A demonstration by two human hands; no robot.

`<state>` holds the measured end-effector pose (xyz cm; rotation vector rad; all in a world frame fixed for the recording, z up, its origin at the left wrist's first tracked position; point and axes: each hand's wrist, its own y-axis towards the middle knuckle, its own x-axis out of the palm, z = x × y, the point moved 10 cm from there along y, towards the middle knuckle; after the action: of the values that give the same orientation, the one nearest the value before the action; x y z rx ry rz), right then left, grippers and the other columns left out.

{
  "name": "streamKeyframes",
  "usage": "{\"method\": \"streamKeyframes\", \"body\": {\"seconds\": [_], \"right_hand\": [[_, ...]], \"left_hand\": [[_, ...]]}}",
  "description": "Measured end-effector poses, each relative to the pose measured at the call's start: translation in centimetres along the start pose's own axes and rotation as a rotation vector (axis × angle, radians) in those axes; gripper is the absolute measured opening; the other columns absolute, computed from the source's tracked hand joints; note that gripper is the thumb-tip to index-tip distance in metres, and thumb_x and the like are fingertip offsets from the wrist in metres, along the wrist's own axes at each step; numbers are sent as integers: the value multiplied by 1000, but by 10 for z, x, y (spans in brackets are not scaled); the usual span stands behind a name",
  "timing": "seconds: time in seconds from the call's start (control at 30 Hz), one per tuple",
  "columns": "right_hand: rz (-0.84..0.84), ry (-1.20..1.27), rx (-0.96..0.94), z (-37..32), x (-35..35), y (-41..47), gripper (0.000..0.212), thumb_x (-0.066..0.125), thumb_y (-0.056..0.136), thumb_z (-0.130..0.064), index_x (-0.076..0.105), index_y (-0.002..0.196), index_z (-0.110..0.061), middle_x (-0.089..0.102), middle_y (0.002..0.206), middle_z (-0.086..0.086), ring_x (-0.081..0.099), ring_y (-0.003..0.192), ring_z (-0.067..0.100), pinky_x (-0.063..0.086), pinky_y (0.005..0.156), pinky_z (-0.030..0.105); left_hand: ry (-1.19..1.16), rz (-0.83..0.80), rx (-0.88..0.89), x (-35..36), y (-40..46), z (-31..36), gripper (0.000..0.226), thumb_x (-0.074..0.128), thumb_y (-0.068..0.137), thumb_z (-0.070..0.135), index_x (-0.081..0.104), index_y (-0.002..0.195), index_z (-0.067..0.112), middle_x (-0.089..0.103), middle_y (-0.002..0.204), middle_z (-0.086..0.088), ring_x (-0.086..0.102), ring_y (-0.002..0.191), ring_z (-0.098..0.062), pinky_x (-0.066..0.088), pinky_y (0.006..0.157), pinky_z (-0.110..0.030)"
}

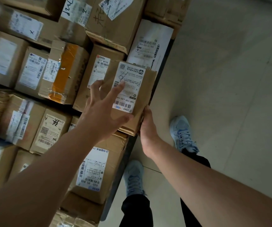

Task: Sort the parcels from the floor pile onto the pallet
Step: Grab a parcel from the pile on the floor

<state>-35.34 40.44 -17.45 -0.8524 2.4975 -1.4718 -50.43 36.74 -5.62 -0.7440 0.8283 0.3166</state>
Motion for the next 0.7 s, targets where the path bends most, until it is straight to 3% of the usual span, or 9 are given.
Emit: {"method": "streamKeyframes", "body": {"seconds": [0.1,0.27,0.43,0.53,0.6,0.67,0.7], "right_hand": [[-8,2,54,-1,-3,-2,53,23,108,-61,58,139,-35,72,128,-4,63,124,14,47,112,42],[-130,-40,197,-10,-8,-5,49,32,104,-64,76,90,-50,79,98,-12,69,110,17,55,100,45],[-182,-125,283,-19,-21,-4,36,37,103,-67,63,115,-45,79,94,-18,61,117,18,44,112,54],[-97,-288,215,-43,-36,1,22,40,98,-65,57,99,-50,62,106,-21,53,114,13,44,110,51],[32,-308,103,-70,-51,12,26,42,104,-48,60,85,-43,61,96,-24,59,100,3,49,100,42],[110,-349,-5,-97,-60,27,32,41,108,-37,65,87,-32,65,85,-26,61,84,-4,49,83,32],[121,-353,-47,-108,-60,34,30,42,108,-35,68,96,-27,67,89,-22,61,84,-2,47,78,29]], "left_hand": [[3,-10,-9,2,1,1,100,76,73,63,17,153,59,-2,161,11,28,149,-38,38,112,-54],[-10,-20,-26,-1,2,3,101,82,70,61,22,152,55,1,162,9,27,149,-38,36,113,-55],[-15,-48,-50,-1,1,2,103,83,68,61,24,152,54,-4,164,8,25,150,-40,38,112,-58],[15,-50,-22,-6,4,10,97,81,70,62,31,152,50,-15,166,6,14,153,-43,37,114,-62],[55,14,22,-19,15,22,84,68,79,67,30,152,49,-12,167,6,6,155,-44,28,115,-64],[67,53,53,-31,33,38,76,52,87,67,23,155,50,-2,168,8,-2,157,-38,13,116,-62],[78,47,61,-34,46,47,74,46,90,67,20,157,48,4,169,7,-4,157,-33,7,117,-58]]}}
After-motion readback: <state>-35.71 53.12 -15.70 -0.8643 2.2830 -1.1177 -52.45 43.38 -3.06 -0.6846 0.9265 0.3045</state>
